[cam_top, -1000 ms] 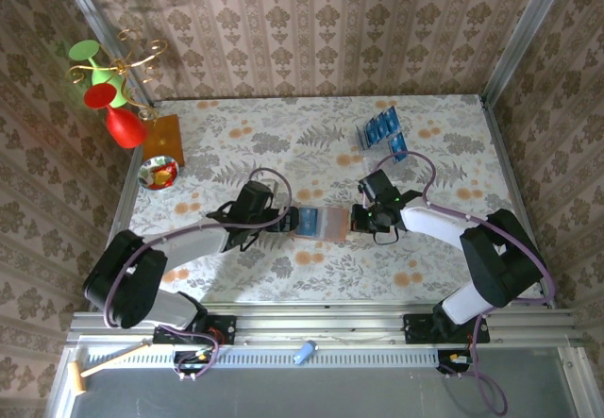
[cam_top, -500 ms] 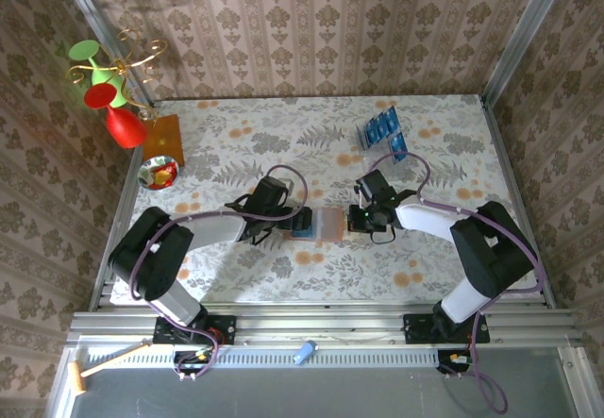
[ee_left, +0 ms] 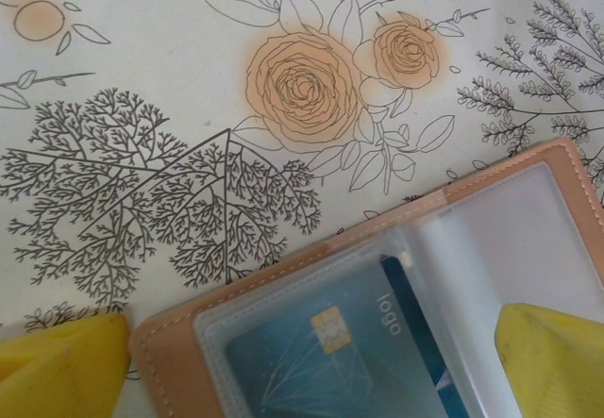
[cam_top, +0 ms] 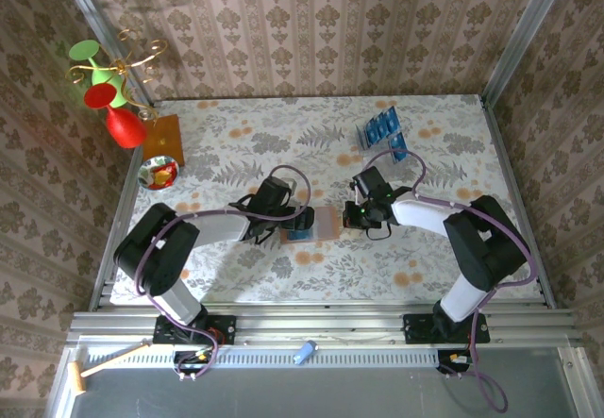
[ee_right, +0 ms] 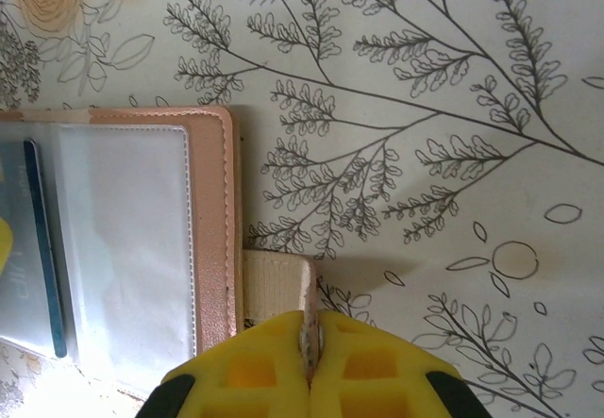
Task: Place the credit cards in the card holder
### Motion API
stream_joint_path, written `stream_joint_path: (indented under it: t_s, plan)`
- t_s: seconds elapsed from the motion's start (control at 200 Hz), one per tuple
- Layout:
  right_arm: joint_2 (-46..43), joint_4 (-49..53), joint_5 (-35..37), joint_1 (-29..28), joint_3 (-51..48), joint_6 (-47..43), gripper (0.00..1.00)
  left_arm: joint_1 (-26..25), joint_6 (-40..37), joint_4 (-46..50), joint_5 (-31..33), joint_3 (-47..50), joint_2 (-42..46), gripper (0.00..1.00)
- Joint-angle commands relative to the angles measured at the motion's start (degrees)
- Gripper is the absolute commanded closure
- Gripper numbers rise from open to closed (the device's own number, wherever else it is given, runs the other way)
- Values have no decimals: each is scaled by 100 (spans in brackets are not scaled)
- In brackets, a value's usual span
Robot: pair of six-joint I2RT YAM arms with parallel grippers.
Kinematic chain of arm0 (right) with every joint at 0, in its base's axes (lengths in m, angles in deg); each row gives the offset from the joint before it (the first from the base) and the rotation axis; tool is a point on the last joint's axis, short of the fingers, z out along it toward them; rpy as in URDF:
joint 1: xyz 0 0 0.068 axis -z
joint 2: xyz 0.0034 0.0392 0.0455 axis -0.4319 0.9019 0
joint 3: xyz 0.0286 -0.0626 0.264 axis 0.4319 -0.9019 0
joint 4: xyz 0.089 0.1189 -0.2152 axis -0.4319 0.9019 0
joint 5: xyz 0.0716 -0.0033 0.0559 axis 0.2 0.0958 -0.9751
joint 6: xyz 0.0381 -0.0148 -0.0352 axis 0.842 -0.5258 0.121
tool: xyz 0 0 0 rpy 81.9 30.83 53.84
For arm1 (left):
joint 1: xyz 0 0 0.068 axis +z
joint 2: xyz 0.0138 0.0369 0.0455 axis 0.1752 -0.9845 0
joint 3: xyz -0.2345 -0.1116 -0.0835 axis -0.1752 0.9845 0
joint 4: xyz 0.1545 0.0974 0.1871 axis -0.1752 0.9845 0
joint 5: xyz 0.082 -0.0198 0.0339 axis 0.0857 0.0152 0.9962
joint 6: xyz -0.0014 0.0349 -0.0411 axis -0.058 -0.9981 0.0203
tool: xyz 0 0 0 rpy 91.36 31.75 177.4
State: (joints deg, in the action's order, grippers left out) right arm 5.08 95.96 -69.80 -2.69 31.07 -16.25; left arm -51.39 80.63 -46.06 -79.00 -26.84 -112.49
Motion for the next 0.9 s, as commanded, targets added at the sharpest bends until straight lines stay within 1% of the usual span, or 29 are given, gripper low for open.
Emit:
stream_joint_path:
  t_s: [0.0,0.255,0.53,0.66,0.895]
  plan:
    - [68,-141,-160,-20,38,111,100,-153,113,-326,-378,-108,-172,0]
    - [105,-263,-210,-29,-55,178,100,-151,313,-542,-374,120,208,0]
    - [217,-344,-249,-64,-4,240,100,-176,780,-1132,-489,374,755,0]
    - [271,-369,-267,-82,37,262,100,-259,954,-1394,-536,420,792,0]
    - [418,-470,-309,-117,66,337,100,-498,1151,-1738,-554,243,541,0]
